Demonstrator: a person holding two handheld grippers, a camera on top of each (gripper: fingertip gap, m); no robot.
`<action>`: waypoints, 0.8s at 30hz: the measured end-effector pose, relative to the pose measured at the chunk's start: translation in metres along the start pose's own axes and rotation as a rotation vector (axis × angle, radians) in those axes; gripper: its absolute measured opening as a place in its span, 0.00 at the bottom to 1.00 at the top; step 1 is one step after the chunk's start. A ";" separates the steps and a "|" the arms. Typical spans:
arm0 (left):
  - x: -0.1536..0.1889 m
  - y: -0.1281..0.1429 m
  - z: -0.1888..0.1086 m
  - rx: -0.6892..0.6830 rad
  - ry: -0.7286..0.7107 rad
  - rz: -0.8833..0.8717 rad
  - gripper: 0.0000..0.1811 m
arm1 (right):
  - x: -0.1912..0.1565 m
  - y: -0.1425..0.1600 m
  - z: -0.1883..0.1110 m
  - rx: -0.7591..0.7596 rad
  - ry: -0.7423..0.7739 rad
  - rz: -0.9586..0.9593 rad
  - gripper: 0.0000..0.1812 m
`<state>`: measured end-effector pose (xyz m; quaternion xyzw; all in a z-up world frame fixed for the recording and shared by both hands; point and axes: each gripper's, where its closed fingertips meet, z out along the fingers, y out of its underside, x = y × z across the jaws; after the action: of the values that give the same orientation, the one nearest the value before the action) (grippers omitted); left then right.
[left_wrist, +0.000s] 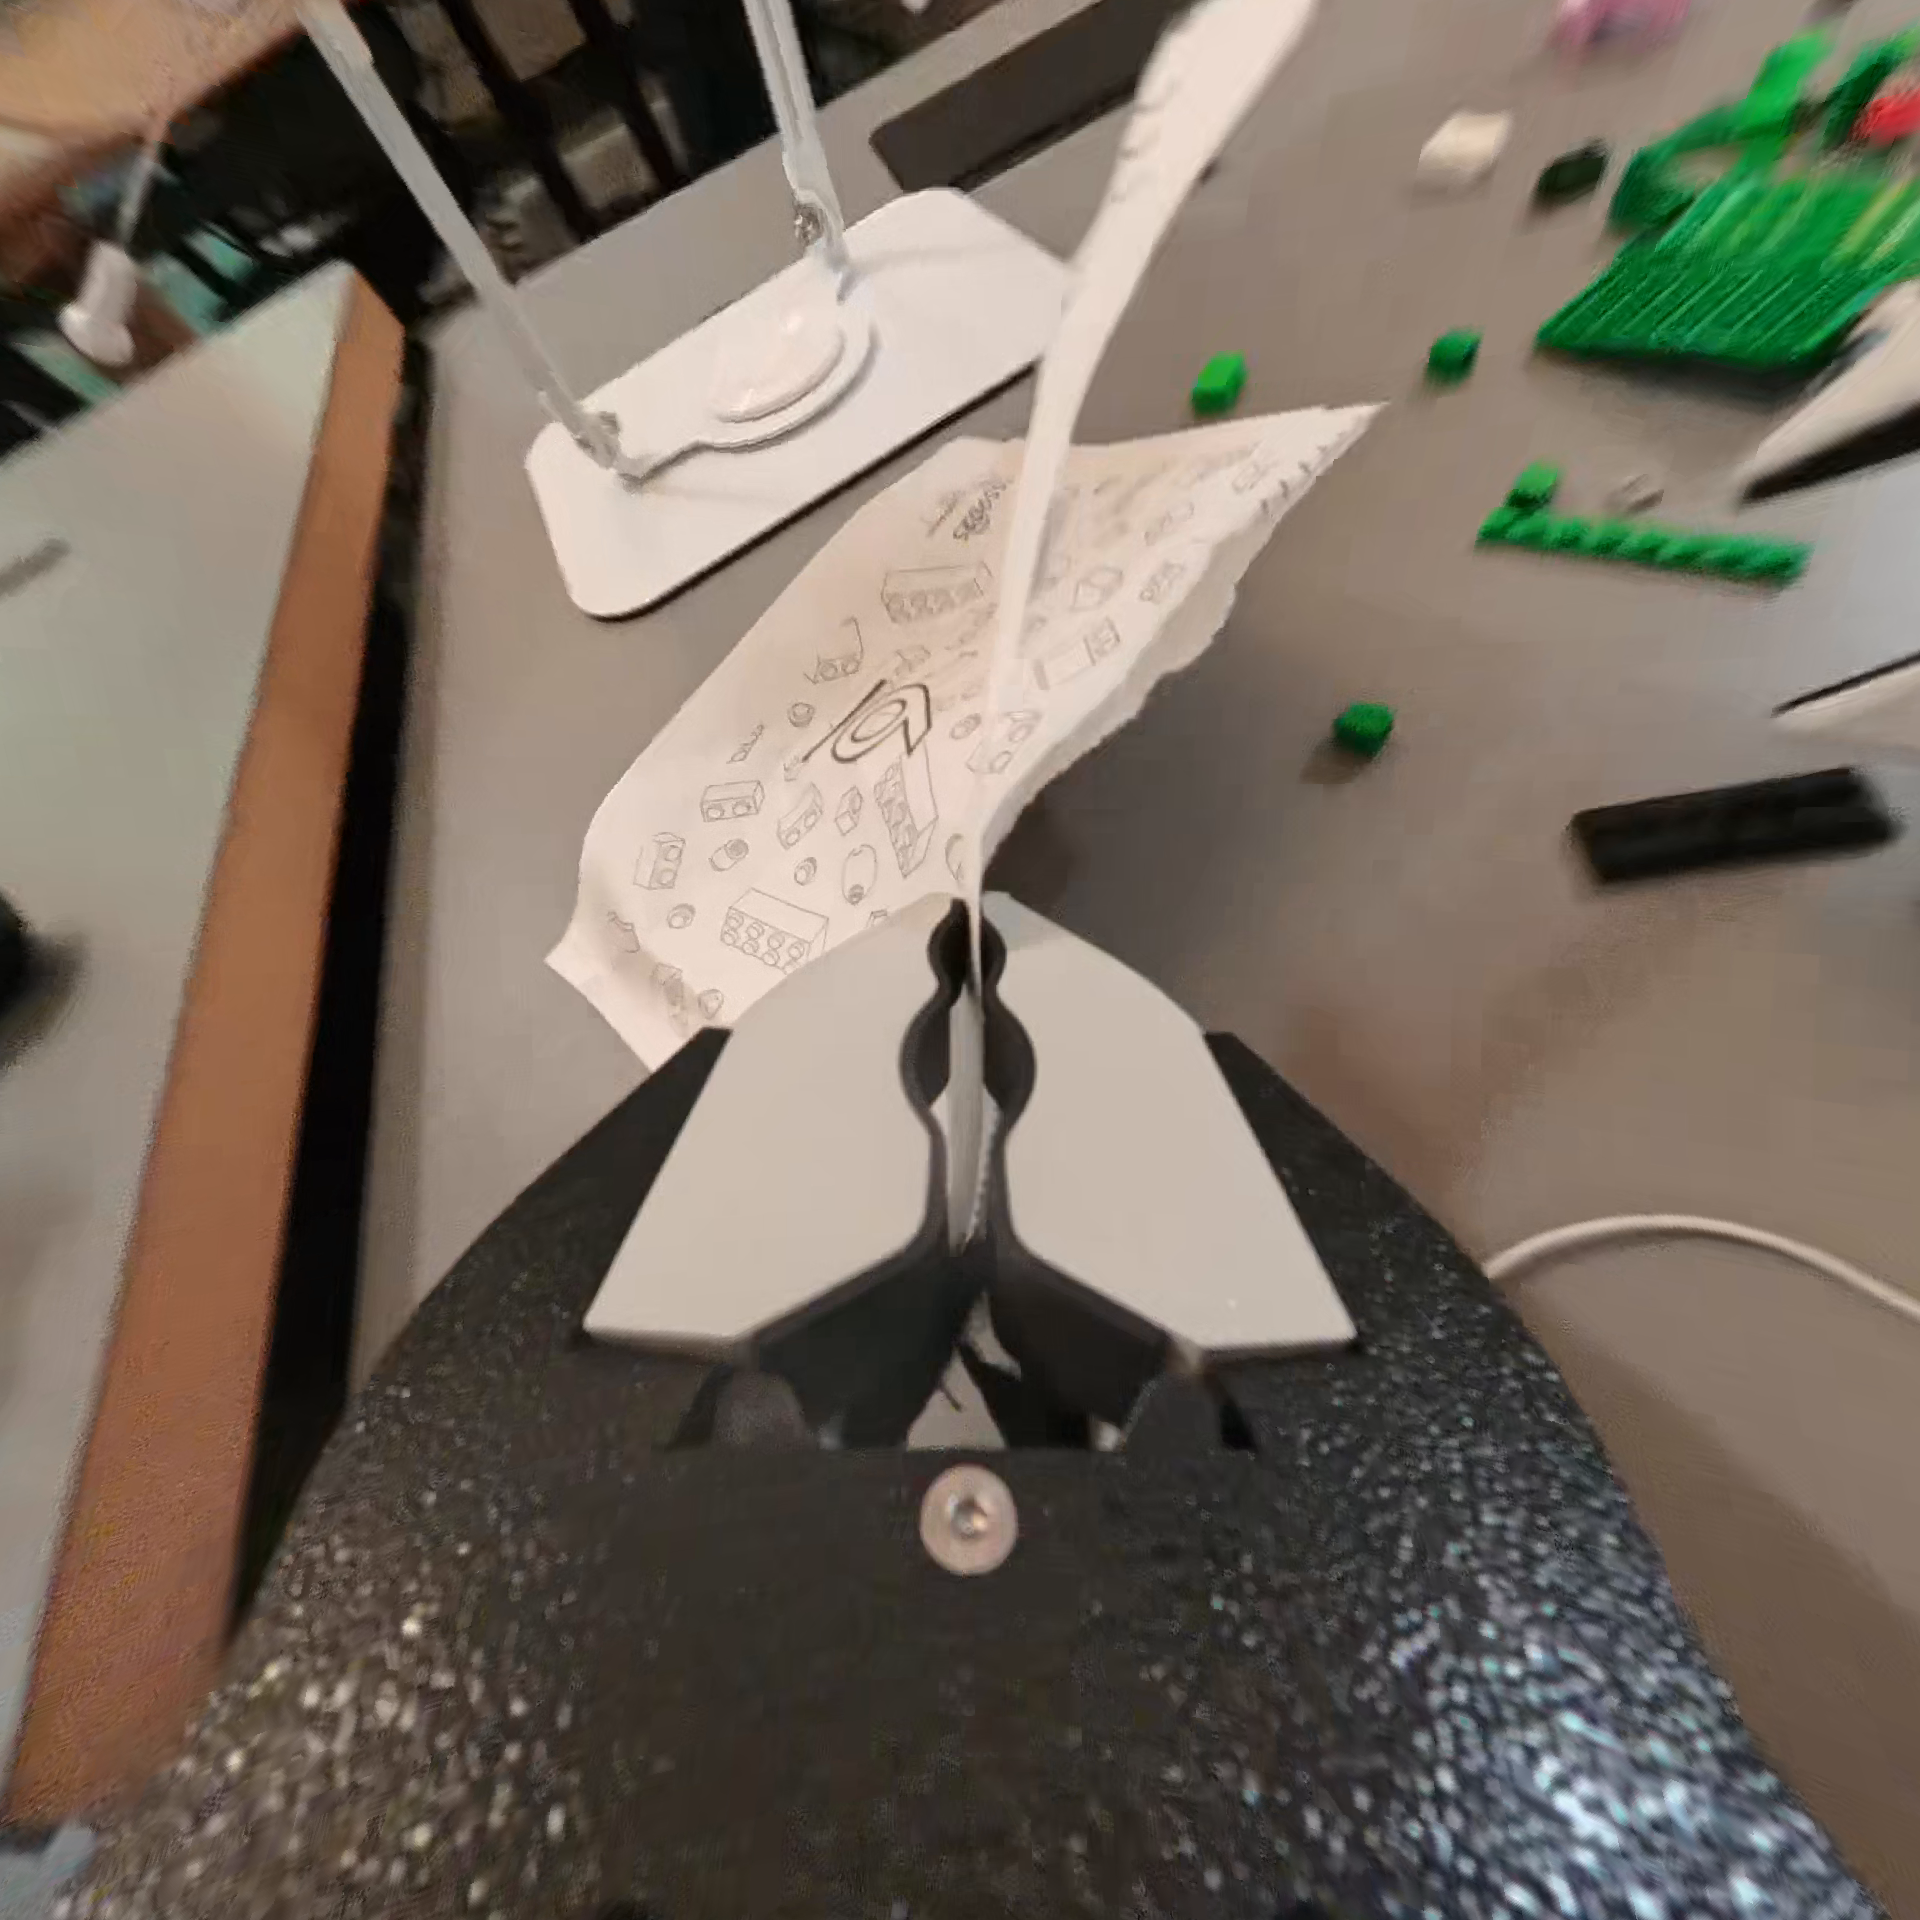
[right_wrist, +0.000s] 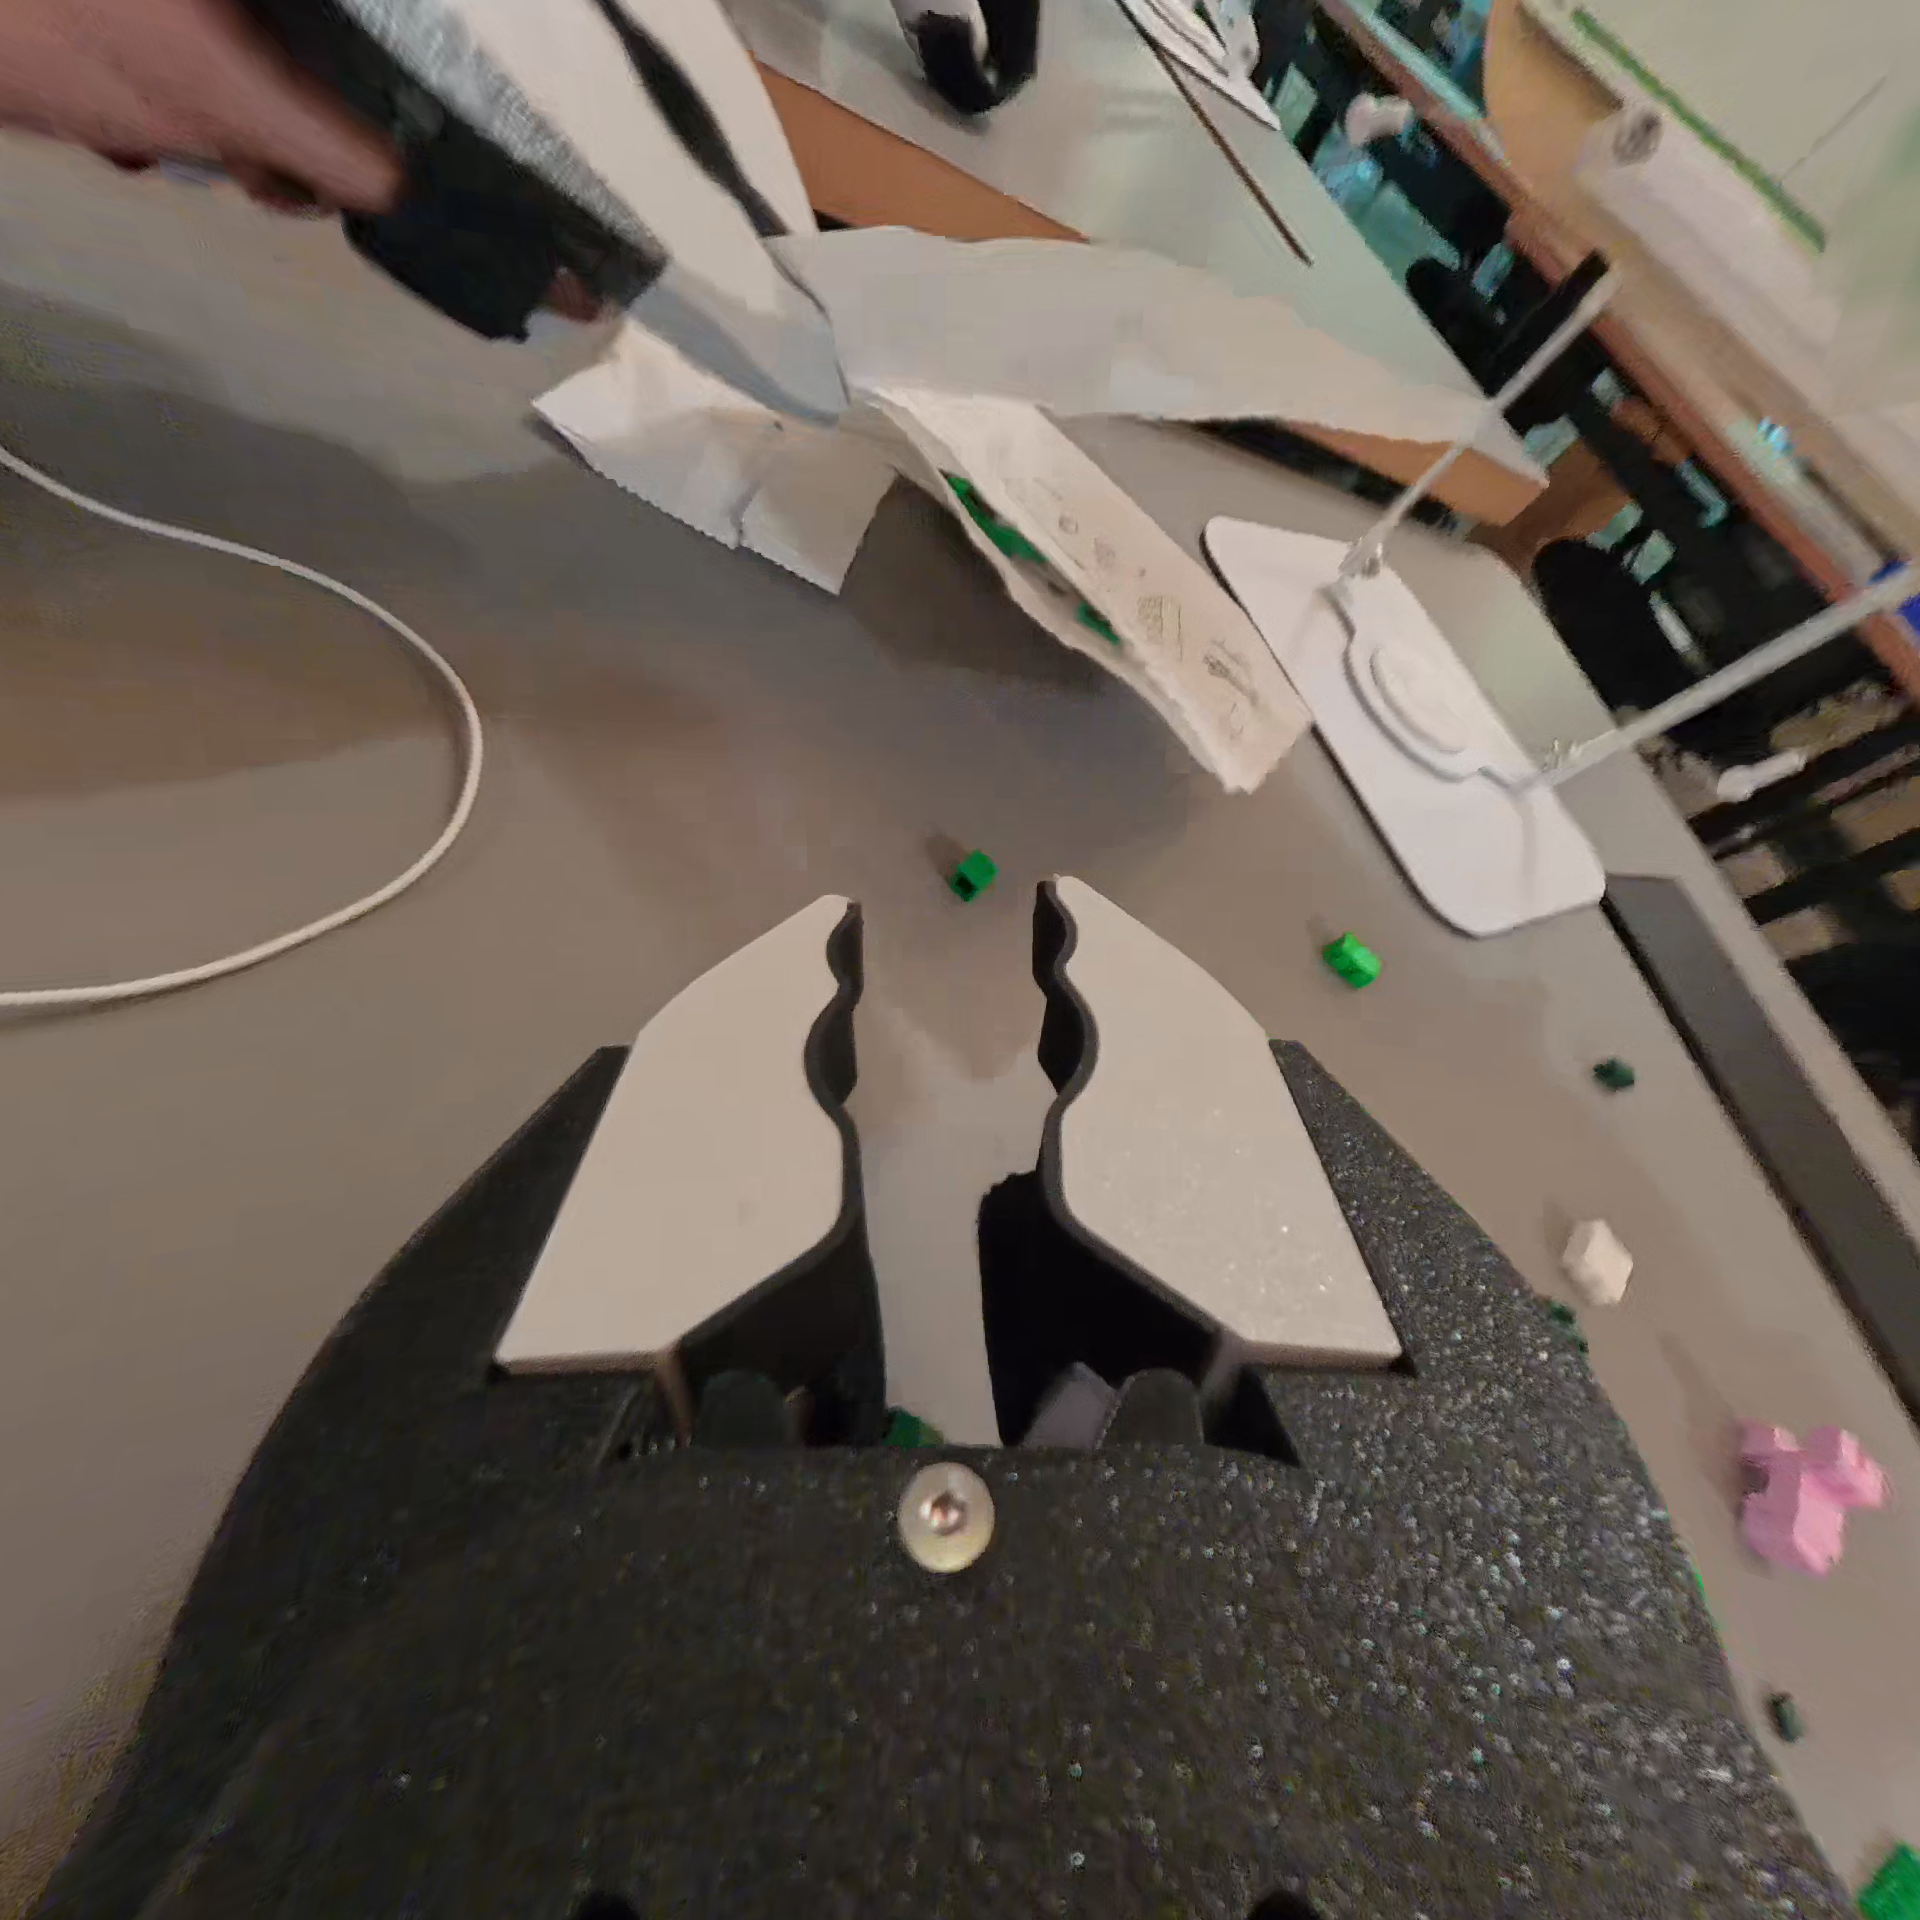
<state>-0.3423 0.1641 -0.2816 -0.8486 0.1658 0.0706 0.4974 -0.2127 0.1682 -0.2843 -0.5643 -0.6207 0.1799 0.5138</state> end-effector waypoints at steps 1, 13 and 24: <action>0.002 -0.003 -0.003 0.007 0.064 -0.044 0.00 | -0.001 -0.005 0.002 0.015 0.002 -0.027 0.17; 0.007 -0.030 -0.022 0.013 0.206 -0.135 0.00 | 0.029 -0.061 0.020 0.025 0.410 -0.568 0.15; 0.020 -0.031 -0.022 -0.034 0.241 -0.080 0.00 | 0.027 -0.050 0.036 -0.097 0.419 -0.660 0.10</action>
<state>-0.3139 0.1551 -0.2509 -0.8651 0.1892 -0.0489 0.4619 -0.2647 0.1902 -0.2468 -0.3825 -0.6580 -0.1436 0.6325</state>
